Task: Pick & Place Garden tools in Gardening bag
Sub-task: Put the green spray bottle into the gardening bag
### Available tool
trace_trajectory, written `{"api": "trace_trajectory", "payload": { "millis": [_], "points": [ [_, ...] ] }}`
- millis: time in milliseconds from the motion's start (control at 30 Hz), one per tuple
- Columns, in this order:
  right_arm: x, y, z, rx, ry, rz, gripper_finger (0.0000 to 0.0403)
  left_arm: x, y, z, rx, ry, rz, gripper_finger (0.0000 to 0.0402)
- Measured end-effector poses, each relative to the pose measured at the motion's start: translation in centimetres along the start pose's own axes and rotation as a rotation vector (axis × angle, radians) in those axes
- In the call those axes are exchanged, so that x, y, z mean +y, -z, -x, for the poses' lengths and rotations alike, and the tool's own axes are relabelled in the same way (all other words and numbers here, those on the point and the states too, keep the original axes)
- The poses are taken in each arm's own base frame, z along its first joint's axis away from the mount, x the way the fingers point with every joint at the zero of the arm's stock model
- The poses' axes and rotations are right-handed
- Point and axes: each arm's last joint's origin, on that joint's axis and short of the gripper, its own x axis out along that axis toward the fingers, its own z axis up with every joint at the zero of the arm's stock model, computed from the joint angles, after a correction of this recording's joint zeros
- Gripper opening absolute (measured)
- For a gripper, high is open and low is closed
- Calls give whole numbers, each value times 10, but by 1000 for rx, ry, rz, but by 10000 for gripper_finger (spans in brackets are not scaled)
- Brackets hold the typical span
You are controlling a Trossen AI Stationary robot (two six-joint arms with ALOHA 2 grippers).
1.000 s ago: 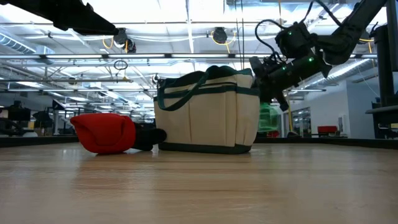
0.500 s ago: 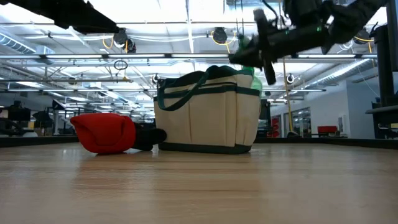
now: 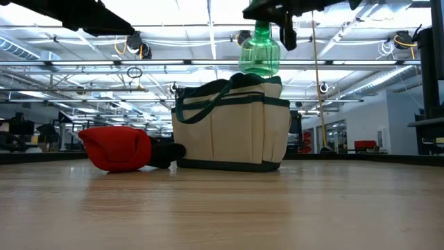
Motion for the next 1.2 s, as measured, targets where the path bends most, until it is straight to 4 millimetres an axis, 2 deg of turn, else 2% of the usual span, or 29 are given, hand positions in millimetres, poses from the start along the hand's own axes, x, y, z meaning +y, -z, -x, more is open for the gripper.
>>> {"api": "trace_trajectory", "payload": {
  "millis": [133, 300, 600, 800, 1000, 1200],
  "points": [
    [4, 3, -1, 20, -5, -54, 17, 0, 0, 0, 0, 0, -3, 173],
    [2, 13, -11, 81, -6, -149, 17, 0, 0, 0, 0, 0, -4, 172],
    [1, 29, -32, 258, -130, -397, 18, 0, -1, 0, -6, 1, 2, 172],
    [-3, 37, -41, 343, -122, -559, 18, 0, -1, 0, -5, 1, 1, 173],
    [-5, 36, -41, 355, -120, -588, 18, 0, -1, 0, -5, 1, 0, 173],
    [-12, 30, -41, 322, -112, -534, 18, 0, -1, 0, -5, 1, 2, 172]
  ]
}}
